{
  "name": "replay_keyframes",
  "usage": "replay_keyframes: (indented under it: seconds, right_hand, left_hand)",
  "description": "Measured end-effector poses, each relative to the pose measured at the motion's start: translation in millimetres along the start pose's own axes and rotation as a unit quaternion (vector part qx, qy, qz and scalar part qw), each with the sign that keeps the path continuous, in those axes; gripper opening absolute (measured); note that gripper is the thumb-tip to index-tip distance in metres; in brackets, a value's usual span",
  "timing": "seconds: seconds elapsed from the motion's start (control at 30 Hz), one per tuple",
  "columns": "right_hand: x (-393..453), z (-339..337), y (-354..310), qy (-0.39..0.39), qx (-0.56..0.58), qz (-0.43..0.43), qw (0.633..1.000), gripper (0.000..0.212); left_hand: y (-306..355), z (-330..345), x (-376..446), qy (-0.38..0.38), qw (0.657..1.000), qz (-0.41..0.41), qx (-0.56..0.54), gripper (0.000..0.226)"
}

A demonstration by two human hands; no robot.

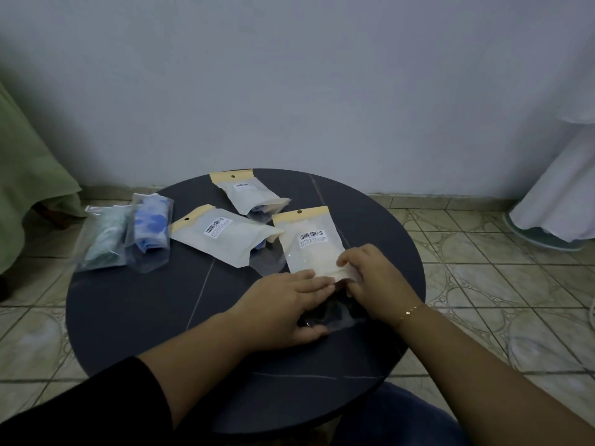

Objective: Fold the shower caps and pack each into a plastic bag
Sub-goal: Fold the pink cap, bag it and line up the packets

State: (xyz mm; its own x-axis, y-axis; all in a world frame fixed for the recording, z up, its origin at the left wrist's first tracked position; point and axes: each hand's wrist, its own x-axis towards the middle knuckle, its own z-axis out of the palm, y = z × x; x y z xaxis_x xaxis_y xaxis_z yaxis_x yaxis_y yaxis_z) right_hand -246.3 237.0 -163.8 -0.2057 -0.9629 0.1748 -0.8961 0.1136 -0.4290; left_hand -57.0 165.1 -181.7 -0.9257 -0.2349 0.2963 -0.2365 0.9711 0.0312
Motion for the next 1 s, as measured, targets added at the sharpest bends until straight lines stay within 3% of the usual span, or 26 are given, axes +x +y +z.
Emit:
replay_keyframes:
  seconds: [0.17,0.3,0.4,0.53,0.7,1.0]
  right_hand:
    - [-1.3,6.6,-1.5,0.007,-0.079,0.008,0.997,0.025]
    - [-11.6,0.1,8.7,-0.026,0.065,0.022,0.997,0.031]
    - [-25.4,-13.4,17.4,-0.061,0.135,0.038,0.988,0.042]
    - [-37.0,-12.0,30.4,-0.101,-0.02,-0.041,0.994,0.055]
    - [-46.8,-7.8,31.1,0.0,-0.131,-0.155,0.979,0.049]
    - [-46.1,-8.2,40.3,-0.012,-0.111,-0.126,0.986,0.041]
  left_hand:
    - [4.3,-3.9,-1.4,-0.007,0.999,0.009,-0.035,0.057]
    - [8.8,-12.5,-4.0,0.018,0.973,-0.122,-0.197,0.052]
    - [-0.7,-10.8,-6.2,0.003,0.976,-0.117,-0.186,0.05]
    - [-9.2,-3.9,-8.9,-0.032,0.987,-0.066,-0.14,0.056]
    - [-14.1,-4.4,-8.2,-0.057,0.991,-0.055,-0.104,0.057]
    - [-3.1,-14.2,-6.2,-0.101,0.975,-0.117,-0.157,0.06]
